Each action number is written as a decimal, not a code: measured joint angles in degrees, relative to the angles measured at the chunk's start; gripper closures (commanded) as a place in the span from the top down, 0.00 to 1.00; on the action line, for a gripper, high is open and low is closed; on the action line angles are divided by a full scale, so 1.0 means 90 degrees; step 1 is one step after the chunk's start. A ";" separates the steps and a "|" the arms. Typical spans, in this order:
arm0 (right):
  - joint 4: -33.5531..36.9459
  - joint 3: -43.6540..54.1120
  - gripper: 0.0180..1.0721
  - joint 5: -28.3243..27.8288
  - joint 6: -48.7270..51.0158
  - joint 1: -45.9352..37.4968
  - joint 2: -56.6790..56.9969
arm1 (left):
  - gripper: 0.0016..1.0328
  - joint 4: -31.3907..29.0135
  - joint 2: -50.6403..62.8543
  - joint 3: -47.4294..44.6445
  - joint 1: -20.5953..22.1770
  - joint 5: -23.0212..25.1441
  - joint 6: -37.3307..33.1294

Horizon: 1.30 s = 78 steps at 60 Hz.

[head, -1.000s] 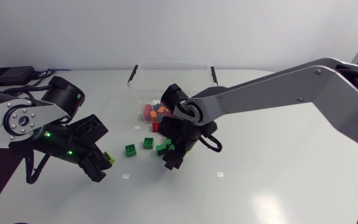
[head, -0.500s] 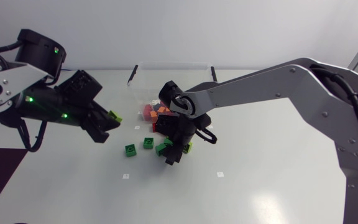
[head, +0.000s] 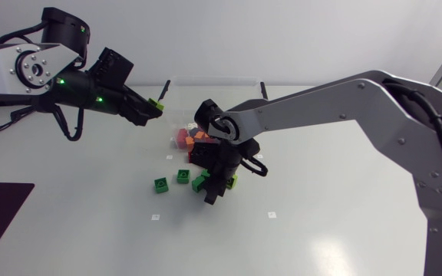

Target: Place the duplo bricks in the container

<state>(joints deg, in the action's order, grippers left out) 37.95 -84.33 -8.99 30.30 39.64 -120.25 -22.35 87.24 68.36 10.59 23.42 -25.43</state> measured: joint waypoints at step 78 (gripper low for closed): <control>-0.0597 0.0967 0.23 -0.0675 -0.0243 -0.1163 0.2438 | 0.94 0.0338 0.1469 0.1569 0.0231 -0.0755 0.0369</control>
<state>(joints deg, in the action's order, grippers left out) 32.58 -75.64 -15.07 28.12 29.17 -98.30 -19.31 100.47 82.48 12.67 16.62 -22.11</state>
